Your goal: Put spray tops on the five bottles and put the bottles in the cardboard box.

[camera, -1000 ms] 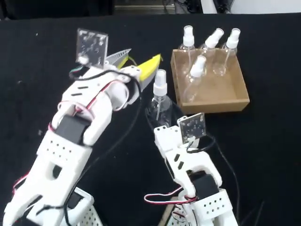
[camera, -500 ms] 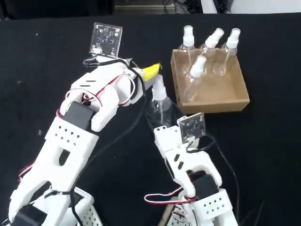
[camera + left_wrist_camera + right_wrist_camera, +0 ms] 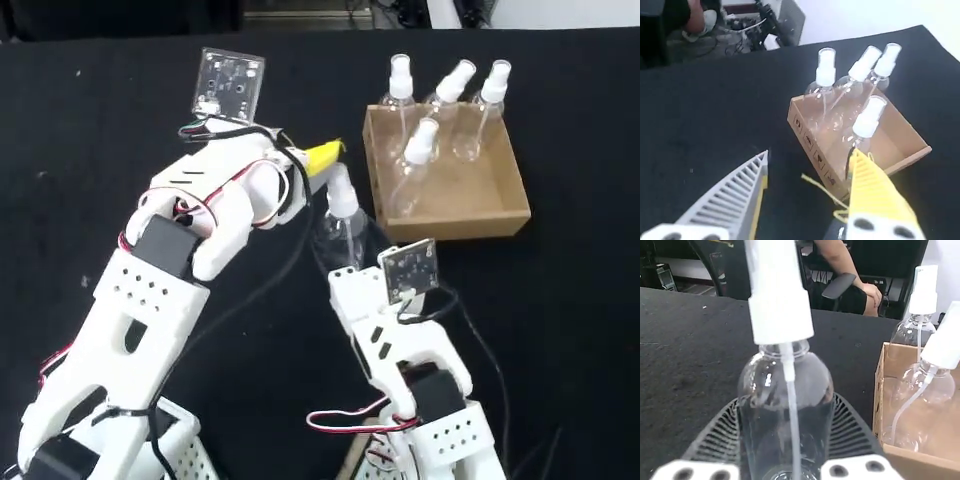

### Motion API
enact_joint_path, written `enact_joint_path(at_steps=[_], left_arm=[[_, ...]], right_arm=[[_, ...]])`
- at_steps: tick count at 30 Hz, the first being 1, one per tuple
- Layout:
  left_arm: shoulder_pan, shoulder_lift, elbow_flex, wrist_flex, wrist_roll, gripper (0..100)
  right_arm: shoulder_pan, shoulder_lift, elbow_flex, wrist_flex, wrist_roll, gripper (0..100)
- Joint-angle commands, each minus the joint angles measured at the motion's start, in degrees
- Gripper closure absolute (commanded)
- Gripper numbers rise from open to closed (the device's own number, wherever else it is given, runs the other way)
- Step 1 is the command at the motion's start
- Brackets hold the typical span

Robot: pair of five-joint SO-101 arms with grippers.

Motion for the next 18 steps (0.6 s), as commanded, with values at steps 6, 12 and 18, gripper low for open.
enact_joint_path(at_steps=[6,12,18], left_arm=[[1.6,-4.4,0.5,0.4,-9.5,75],[-5.0,-13.2,0.6,0.4,-9.4,75],[-9.9,-23.3,3.4,0.8,-9.4,75]], right_arm=[[0.5,-1.6,-3.1,-0.5,-0.3,98.8],[0.5,-1.6,-3.1,-0.5,-0.3,98.8],[0.5,-1.6,-3.0,0.0,0.0,98.8]])
